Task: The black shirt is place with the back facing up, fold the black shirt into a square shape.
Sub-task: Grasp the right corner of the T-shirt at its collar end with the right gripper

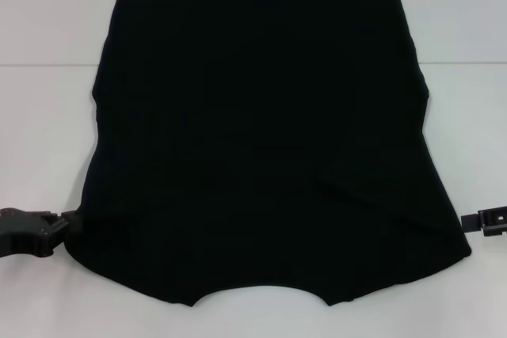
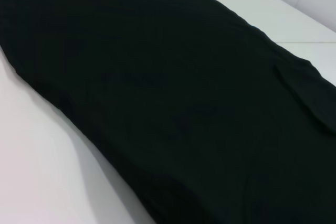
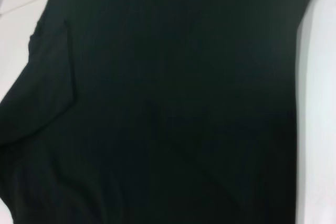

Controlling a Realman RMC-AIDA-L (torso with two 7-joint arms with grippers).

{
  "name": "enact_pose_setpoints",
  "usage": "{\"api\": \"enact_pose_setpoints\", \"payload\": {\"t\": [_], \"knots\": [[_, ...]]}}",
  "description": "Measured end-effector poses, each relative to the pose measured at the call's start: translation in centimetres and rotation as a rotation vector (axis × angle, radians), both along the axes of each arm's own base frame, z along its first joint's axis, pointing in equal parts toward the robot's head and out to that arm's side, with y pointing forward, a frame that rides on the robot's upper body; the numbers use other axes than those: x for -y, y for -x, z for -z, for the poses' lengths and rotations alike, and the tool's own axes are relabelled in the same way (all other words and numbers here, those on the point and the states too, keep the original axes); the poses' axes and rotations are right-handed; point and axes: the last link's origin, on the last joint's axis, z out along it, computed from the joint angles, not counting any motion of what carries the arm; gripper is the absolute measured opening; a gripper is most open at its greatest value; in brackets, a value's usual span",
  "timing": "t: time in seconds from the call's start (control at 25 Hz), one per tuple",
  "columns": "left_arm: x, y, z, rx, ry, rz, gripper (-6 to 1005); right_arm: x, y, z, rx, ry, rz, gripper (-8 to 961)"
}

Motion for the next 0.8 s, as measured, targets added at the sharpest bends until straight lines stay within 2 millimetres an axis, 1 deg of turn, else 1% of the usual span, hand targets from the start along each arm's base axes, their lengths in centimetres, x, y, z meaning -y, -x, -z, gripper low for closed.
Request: {"api": "enact_pose_setpoints", "payload": {"t": [0.04, 0.24, 0.56, 0.8], "knots": [[-0.1, -0.1, 0.0, 0.002, 0.000, 0.001, 21, 0.0, 0.0, 0.0, 0.002, 0.001, -0.002, 588], [-0.4, -0.4, 0.1, 0.008, 0.003, 0.007, 22, -0.4, 0.1, 0.3, 0.026, 0.007, -0.010, 693], [-0.6, -0.5, 0.2, 0.012, -0.001, 0.011, 23, -0.6, 0.1, 1.5, 0.079, 0.037, -0.009, 776], [-0.7, -0.5, 0.2, 0.014, -0.008, 0.010, 22, -0.8, 0.4, 2.1, 0.084, 0.046, -0.012, 774]]}}
